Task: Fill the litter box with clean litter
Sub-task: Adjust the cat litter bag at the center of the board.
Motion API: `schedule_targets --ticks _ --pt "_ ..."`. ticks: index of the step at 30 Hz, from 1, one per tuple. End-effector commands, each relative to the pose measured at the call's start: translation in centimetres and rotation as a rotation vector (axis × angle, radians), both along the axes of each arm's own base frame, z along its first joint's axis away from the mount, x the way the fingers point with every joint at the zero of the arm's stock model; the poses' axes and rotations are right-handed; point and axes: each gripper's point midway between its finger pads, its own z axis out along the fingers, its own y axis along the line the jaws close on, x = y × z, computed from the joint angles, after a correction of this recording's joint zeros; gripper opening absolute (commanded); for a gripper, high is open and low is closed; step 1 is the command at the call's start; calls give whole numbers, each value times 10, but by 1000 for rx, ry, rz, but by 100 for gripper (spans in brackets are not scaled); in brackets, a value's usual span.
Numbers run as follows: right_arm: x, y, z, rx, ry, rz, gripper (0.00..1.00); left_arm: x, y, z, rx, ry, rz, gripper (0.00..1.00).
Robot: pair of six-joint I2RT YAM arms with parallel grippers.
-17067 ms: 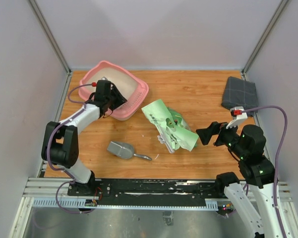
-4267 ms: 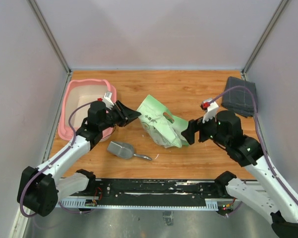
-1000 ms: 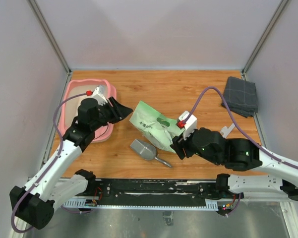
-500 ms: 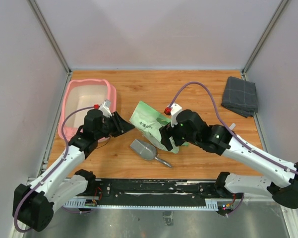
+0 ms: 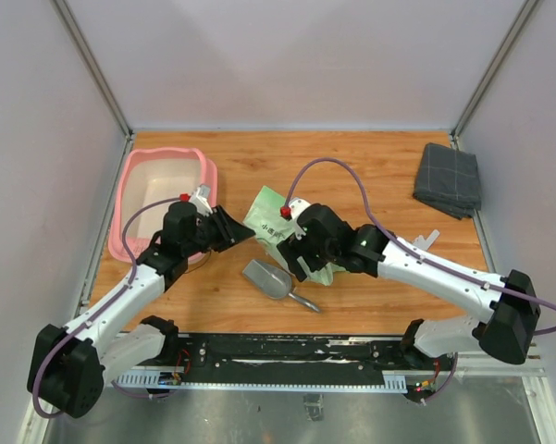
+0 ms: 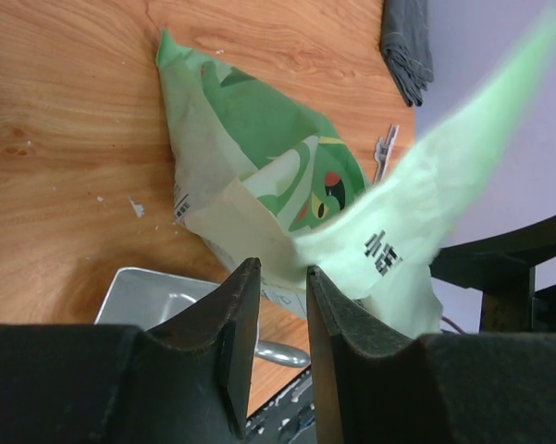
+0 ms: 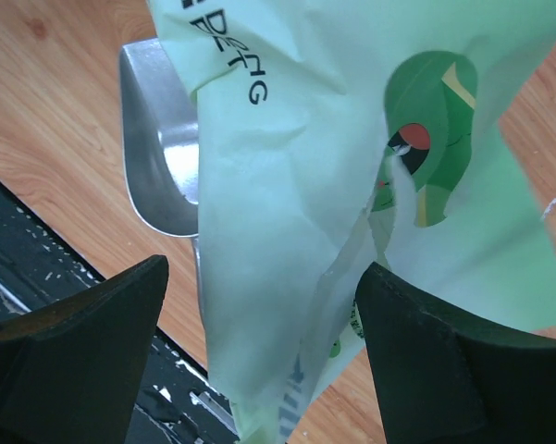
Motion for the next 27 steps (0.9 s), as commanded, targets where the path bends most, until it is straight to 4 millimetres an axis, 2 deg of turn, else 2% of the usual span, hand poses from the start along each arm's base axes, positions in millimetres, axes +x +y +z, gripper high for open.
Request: schedule_targets --ticks 1,6,8,13,20,24,27 --pt "13 -11 10 -55 -56 -26 85 7 -5 3 -27 -19 1 31" --pt "9 -19 40 -1 -100 -28 87 7 -5 0 -28 -17 8 31" --pt "8 -24 45 20 -122 -39 89 7 -4 -1 -30 -16 10 32" --pt "5 -20 30 34 -103 -31 95 8 -4 -2 -32 -12 14 32" --pt "5 -1 10 34 -45 7 94 9 -5 -2 -40 -7 20 32" --pt "11 8 9 24 -54 34 82 12 -7 -2 -56 -10 25 32" --pt "21 7 21 0 -107 28 57 15 -8 -1 -68 -9 28 32"
